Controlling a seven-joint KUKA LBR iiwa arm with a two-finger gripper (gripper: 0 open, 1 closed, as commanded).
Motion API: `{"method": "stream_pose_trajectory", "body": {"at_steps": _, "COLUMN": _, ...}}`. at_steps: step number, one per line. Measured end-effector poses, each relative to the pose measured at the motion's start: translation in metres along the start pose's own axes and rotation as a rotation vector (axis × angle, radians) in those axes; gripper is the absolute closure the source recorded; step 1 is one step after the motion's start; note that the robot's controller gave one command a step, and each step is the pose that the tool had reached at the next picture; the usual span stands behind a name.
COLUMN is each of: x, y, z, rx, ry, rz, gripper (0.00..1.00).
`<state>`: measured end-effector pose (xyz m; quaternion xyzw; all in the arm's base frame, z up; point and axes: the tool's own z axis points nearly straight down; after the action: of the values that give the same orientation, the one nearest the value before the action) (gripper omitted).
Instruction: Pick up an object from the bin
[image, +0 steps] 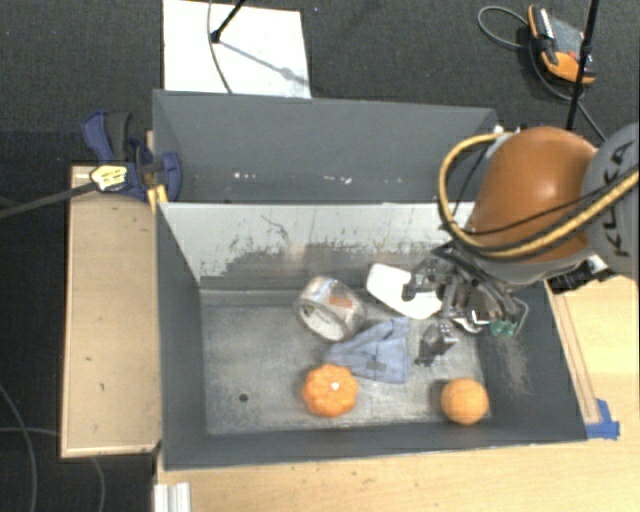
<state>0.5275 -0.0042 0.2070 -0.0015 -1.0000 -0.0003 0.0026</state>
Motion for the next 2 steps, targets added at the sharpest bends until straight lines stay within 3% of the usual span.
{"method": "stream_pose_trajectory", "body": {"at_steps": 1, "x": -0.002, "y": 0.0, "z": -0.004, "rx": 0.0, "ry": -0.009, "rz": 0.0, "gripper": 0.0}}
{"method": "stream_pose_trajectory", "body": {"at_steps": 2, "x": -0.002, "y": 0.0, "z": 0.018, "rx": 0.002, "ry": -0.015, "rz": -0.179, "gripper": 0.0}}
